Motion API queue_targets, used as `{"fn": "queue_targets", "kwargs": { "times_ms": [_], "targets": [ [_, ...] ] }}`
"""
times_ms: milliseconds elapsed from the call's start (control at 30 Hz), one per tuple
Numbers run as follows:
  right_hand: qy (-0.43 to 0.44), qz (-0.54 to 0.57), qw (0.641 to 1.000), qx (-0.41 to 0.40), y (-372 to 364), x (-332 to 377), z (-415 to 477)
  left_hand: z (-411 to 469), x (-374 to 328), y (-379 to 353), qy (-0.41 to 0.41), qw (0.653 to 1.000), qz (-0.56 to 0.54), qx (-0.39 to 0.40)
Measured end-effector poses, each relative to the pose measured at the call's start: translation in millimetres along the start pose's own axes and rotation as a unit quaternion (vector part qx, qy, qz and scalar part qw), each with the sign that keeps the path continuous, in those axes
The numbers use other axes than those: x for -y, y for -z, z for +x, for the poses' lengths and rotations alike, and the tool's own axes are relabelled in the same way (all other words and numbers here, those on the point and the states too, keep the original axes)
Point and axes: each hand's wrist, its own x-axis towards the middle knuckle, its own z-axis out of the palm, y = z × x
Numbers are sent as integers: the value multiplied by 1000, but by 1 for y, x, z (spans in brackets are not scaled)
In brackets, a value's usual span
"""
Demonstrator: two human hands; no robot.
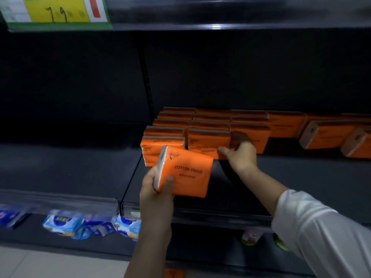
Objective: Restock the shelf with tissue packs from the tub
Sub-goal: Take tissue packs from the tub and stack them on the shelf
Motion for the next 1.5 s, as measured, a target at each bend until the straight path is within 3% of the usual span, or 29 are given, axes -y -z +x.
{"fn": "queue_targets", "kwargs": {
  "times_ms": [133,200,300,367,500,667,800,967,1133,1267,1500],
  "targets": [
    [43,38,998,-9,26,13,-29,-2,1,-8,13,1000,-11,12],
    [80,59,991,88,43,27,-49,-6,2,-14,18,1000,-15,20],
    [123,-31,953,276,58,31,-67,-11,4,-27,19,999,-13,43],
    [133,-90,934,318,67,26,-70,-17,4,-35,15,998,4,67],
    [159,-89,943,278,85,22,-65,-22,7,-36,-26,986,130,98],
    [204,-165,936,236,81,25,-55,-11,-2,-14,-88,970,223,-28],
    [207,-187,937,211,63,34,-42,47,-12,12,-124,960,248,-41],
    [186,-221,945,157,36,33,-29,117,-28,26,-50,978,198,48],
    [199,-217,950,105,26,19,-37,149,-24,27,-11,947,261,187],
    [244,-215,940,102,24,7,-42,164,-17,27,0,954,213,212],
    [179,-141,968,102,12,7,-44,154,-17,24,9,956,184,229]
  ]
}}
